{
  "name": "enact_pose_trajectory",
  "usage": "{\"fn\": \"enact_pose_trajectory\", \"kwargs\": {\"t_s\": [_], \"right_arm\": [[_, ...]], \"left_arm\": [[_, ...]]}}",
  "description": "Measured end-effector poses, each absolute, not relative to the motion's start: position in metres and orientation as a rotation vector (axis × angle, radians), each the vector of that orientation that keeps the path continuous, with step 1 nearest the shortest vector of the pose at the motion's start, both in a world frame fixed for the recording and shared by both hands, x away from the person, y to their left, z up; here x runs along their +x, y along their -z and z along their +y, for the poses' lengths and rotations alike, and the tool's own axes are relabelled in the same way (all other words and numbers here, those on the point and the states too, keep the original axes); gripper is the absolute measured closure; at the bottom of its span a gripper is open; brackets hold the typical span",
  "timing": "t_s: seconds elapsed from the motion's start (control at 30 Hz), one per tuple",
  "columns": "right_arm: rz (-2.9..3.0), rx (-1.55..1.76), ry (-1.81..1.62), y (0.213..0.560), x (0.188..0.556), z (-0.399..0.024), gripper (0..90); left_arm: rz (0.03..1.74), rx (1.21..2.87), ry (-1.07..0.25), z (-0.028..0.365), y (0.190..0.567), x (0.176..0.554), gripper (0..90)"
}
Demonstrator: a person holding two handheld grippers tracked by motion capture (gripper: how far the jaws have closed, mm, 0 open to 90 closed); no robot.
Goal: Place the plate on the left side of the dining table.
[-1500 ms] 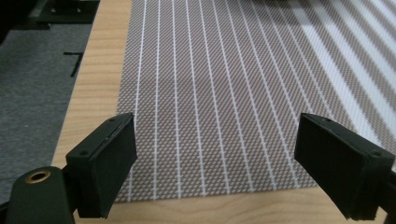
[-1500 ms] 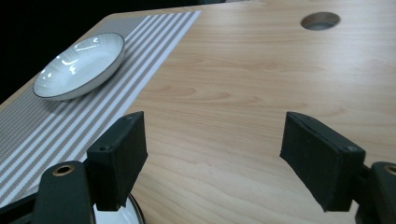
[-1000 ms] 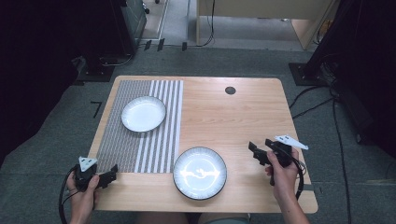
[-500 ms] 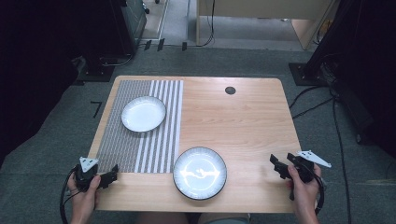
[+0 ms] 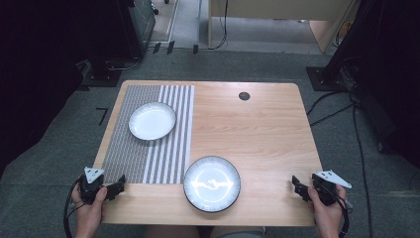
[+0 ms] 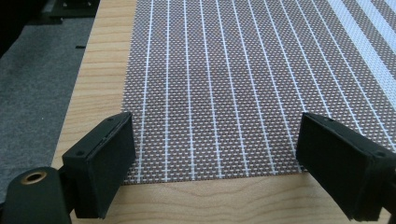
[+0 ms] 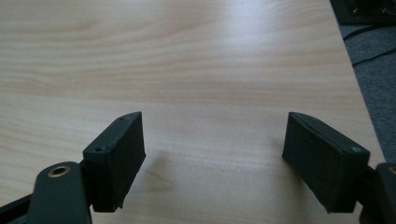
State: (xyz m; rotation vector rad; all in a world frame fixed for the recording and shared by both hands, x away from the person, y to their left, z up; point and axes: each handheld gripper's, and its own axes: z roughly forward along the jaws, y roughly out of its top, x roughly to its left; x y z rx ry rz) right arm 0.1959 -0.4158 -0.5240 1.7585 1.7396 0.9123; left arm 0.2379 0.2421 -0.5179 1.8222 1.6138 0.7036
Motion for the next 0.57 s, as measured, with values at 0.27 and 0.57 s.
{"fn": "enact_pose_trajectory", "kwargs": {"t_s": [0.27,0.57], "right_arm": [[1.764,1.723,-0.806,0.5247,0.1939,-0.4054,18.0],[1.757,1.738,-0.796,0.5250,0.1946,-0.4055,13.9]], "left_arm": [[1.620,1.816,-0.704,0.2419,0.5180,0.2378,11.6],[1.621,1.814,-0.704,0.2419,0.5180,0.2378,11.6]]}}
